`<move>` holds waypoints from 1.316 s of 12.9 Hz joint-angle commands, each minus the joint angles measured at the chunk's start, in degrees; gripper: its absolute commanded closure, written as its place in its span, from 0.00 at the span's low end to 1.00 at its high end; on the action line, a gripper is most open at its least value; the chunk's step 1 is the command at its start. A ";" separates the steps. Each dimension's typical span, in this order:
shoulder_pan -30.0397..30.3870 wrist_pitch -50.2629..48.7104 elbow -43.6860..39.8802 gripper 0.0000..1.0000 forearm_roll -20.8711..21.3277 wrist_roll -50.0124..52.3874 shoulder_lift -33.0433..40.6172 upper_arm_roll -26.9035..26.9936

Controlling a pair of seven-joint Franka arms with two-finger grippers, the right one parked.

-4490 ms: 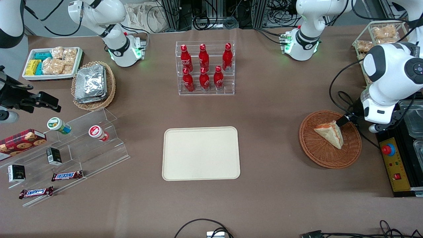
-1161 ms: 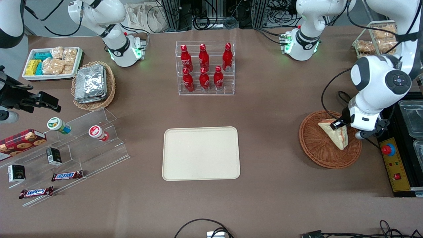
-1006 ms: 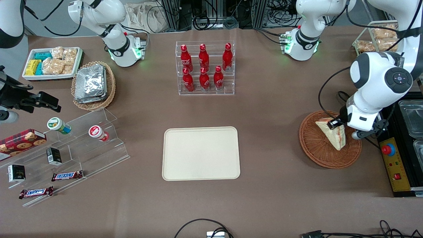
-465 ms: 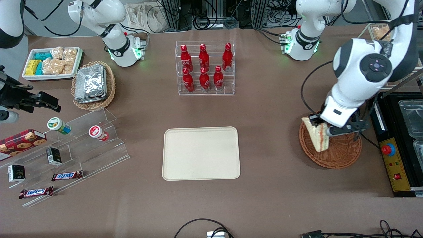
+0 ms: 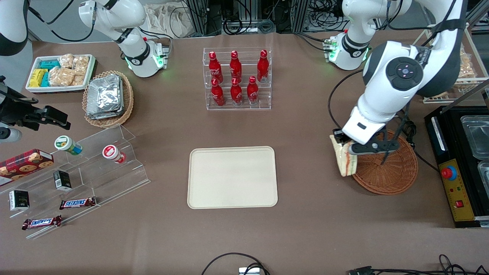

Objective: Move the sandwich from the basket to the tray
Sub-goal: 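Carry the sandwich with the left gripper over the cream tray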

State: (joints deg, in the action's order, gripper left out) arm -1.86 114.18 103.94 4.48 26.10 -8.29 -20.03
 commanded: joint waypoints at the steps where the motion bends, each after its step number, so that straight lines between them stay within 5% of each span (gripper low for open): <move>1: -3.13 -1.68 -6.02 0.73 1.40 2.72 -4.18 -0.10; 8: -11.84 -1.24 -15.25 0.70 7.63 11.86 -13.68 -0.10; 17: -19.40 -0.71 -26.59 0.69 11.51 11.25 -27.29 -0.10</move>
State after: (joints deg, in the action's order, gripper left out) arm -19.33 114.42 83.48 14.62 36.77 -30.48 -20.35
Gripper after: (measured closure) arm 0.692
